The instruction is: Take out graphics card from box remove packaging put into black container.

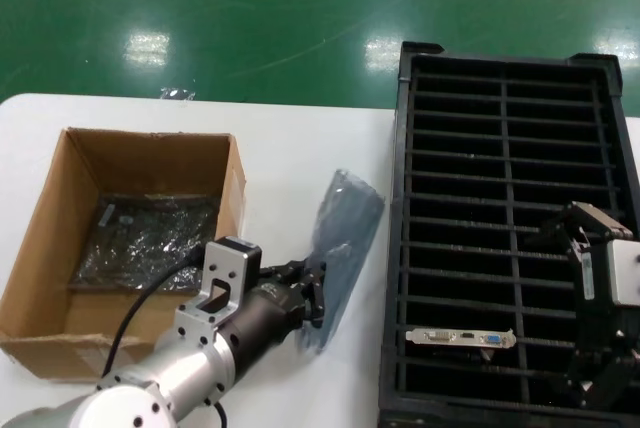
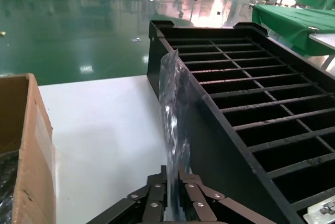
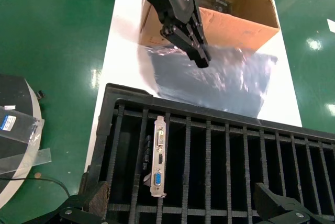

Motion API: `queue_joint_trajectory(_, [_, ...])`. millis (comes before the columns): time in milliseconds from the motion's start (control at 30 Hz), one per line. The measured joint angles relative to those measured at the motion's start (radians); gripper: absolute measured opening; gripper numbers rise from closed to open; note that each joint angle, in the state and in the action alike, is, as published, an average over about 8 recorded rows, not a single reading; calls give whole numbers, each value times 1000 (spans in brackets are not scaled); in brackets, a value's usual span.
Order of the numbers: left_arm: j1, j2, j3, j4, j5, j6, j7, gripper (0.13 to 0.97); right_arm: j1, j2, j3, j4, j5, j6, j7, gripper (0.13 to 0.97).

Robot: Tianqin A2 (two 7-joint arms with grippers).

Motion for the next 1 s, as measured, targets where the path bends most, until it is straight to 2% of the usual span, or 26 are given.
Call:
queue_joint_trajectory(200, [-26, -5, -7, 46, -22, -17, 36, 229, 0, 0, 0, 0, 0, 0, 0, 966])
queue_joint_trajectory(333, [-42, -17, -12, 46, -36, -21, 69, 276, 0, 0, 0, 0, 0, 0, 0, 966])
queue_joint_trajectory(433, [-50, -33, -14, 11, -40, -19, 102, 332, 0, 0, 0, 0, 0, 0, 0, 966])
queue_joint_trajectory(567, [-54, -71, -8, -85, -21, -9, 171, 388, 0, 0, 0, 0, 0, 0, 0, 966])
queue_joint_trajectory(667, [-55, -110, 8, -168, 22, -10, 248, 388, 0, 0, 0, 0, 0, 0, 0, 966])
queue_joint_trajectory(700, [-56, -126, 16, -193, 46, -15, 280, 414, 0, 0, 0, 0, 0, 0, 0, 966])
queue_joint_trajectory(833, [-57, -185, 45, -269, 178, -41, 426, 520, 0, 0, 0, 0, 0, 0, 0, 966])
queue_joint_trajectory(933, [-47, -208, 51, -300, 283, -57, 526, 599, -1, -1, 0, 0, 1, 2, -1, 966])
queue_joint_trajectory(1000, [-40, -212, 49, -307, 314, -63, 563, 623, -6, -4, 3, -2, 4, 10, -4, 966])
